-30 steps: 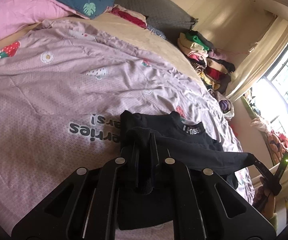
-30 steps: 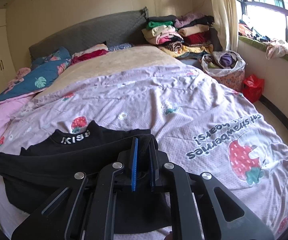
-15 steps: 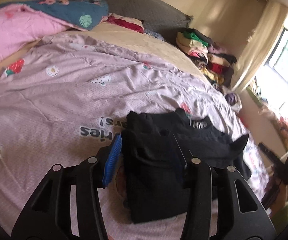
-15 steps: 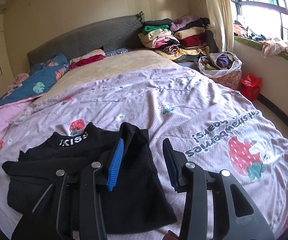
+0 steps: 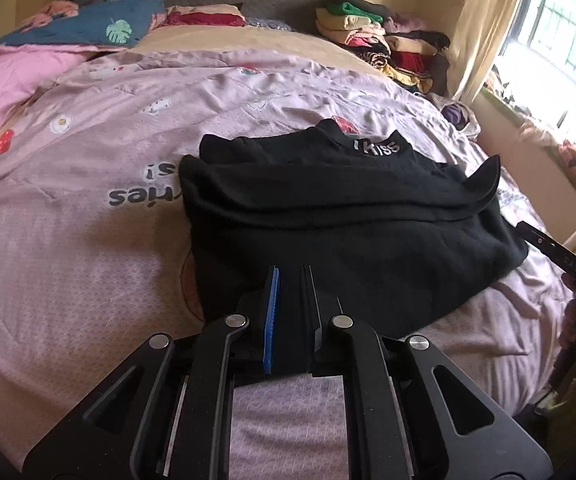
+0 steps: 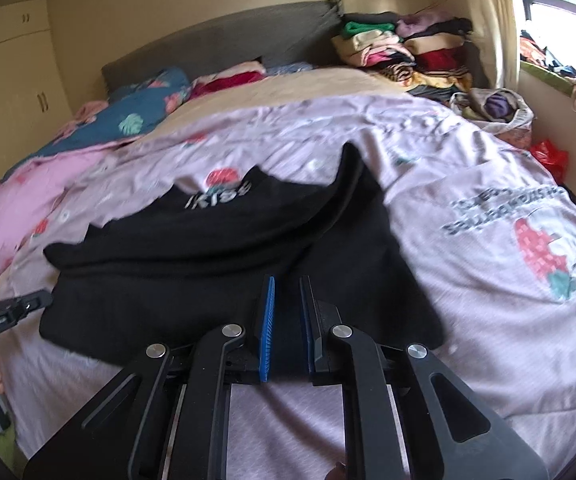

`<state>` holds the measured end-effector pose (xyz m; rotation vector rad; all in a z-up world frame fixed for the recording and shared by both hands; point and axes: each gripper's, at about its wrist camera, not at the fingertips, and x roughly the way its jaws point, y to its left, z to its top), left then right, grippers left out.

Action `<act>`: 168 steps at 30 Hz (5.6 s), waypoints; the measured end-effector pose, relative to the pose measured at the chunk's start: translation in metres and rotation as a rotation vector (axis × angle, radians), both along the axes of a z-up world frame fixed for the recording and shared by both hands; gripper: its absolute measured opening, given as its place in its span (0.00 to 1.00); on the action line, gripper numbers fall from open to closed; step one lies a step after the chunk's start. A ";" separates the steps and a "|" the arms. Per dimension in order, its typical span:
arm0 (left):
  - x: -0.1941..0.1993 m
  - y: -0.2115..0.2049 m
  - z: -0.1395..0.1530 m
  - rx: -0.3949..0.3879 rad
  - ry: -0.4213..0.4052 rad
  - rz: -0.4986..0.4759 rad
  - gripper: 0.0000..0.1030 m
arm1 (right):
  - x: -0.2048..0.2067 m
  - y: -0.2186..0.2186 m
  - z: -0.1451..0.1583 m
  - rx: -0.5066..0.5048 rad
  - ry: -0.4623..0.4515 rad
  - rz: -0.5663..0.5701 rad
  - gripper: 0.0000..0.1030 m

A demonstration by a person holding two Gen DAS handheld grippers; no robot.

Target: Fold small clothes

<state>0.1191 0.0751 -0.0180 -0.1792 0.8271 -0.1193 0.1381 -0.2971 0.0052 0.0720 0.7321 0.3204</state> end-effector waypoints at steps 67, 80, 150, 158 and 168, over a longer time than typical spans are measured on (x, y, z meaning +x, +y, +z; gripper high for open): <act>0.084 0.057 0.012 -0.057 -0.222 0.283 0.04 | 0.147 -0.046 0.011 0.033 -0.131 -0.188 0.07; 0.113 0.059 -0.019 0.001 -0.084 0.312 0.05 | 0.179 -0.049 -0.040 -0.023 0.029 -0.246 0.06; 0.003 0.036 -0.024 -0.185 0.096 0.165 0.89 | 0.020 -0.094 -0.031 0.132 0.088 -0.160 0.66; 0.005 0.025 -0.030 -0.224 0.113 0.124 0.49 | 0.033 -0.090 -0.035 0.088 0.111 -0.119 0.60; -0.003 0.023 -0.026 -0.211 0.104 0.122 0.32 | 0.045 -0.088 -0.041 0.105 0.092 -0.067 0.45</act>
